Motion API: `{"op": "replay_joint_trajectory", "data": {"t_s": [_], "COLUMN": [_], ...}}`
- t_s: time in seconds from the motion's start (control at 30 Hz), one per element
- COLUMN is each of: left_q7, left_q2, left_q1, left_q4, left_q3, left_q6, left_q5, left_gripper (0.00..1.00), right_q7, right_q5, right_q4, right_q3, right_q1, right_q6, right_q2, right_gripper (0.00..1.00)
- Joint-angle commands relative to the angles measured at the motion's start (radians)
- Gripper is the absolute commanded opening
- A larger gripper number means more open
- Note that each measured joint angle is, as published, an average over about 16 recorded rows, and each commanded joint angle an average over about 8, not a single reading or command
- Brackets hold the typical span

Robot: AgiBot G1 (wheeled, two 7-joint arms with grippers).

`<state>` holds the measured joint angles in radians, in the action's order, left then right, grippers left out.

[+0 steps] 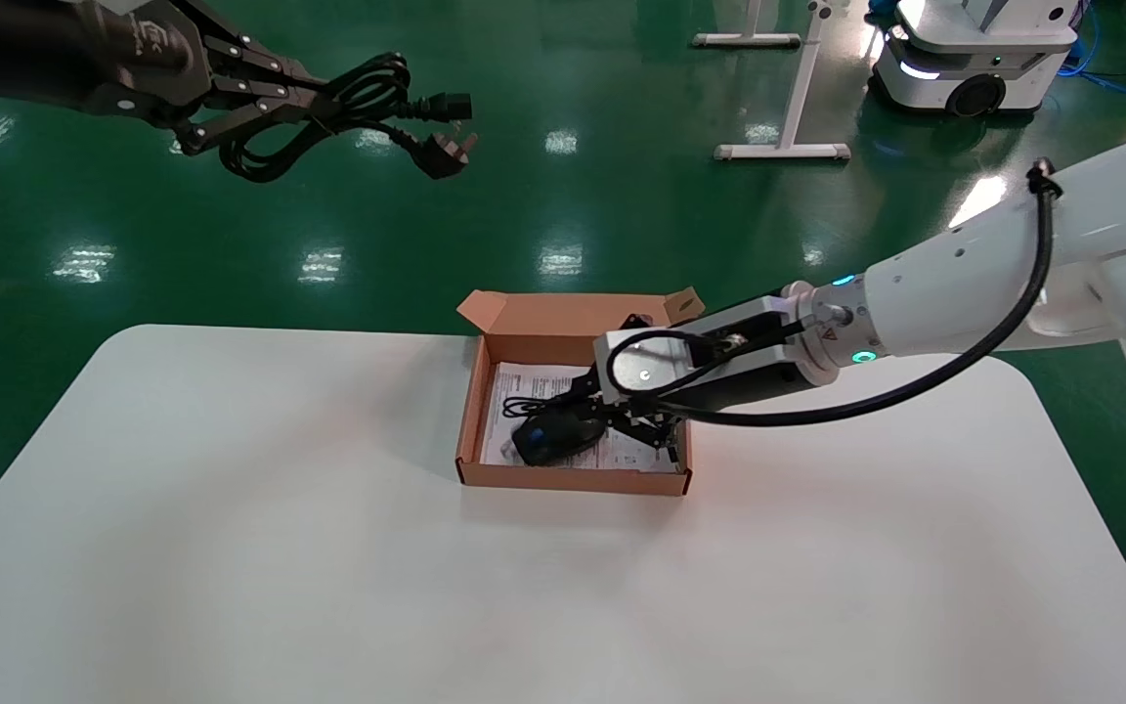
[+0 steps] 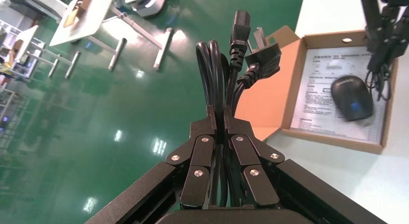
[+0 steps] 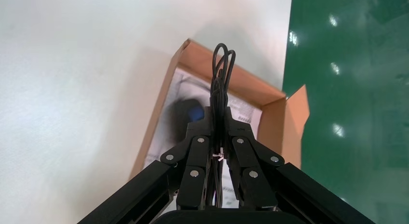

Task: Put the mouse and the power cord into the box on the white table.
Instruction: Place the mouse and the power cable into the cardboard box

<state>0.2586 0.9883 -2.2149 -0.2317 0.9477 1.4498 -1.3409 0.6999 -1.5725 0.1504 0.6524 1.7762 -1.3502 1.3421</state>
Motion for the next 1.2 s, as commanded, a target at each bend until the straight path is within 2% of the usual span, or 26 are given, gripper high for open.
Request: {"op": "replay_joint_trajectory", "data": {"t_s": [0.03,0.17,0.23,0.43,0.5,0.87,1.2], "left_q7": [-0.01,-0.036,-0.049,-0.086,-0.1,-0.174,-0.195], "left_q2": [-0.003,-0.014,-0.02,-0.035,-0.039,-0.032,0.037], "left_q1": [-0.006,-0.009,-0.009,-0.004,0.0,0.053,0.115], "left_q4": [-0.007,-0.03,-0.044,-0.09,-0.106,-0.18,-0.188], "left_q3": [0.003,0.009,0.011,0.018,0.021,0.029,0.042], "left_q6": [0.007,0.015,0.016,0.013,0.013,0.016,-0.009], "left_q5": [-0.005,-0.012,-0.015,-0.026,-0.029,-0.025,-0.027], "left_gripper": [0.0,0.0,0.0,0.0,0.0,0.0,0.0], "right_q7": [0.0,-0.01,-0.016,-0.038,-0.045,-0.06,-0.053], "right_q5": [0.001,0.006,0.008,0.02,0.027,0.065,0.096], "right_q4": [0.007,0.047,0.066,0.11,0.118,0.133,0.107], "right_q3": [0.001,0.013,0.021,0.054,0.065,0.112,0.137], "right_q1": [-0.008,-0.026,-0.035,-0.056,-0.059,-0.059,-0.023], "right_q6": [0.011,0.047,0.065,0.106,0.112,0.127,0.146], "right_q2": [0.01,0.017,0.019,0.019,0.019,0.016,-0.002], "right_gripper": [0.0,0.0,0.07,0.81,0.99,1.0,1.0]}}
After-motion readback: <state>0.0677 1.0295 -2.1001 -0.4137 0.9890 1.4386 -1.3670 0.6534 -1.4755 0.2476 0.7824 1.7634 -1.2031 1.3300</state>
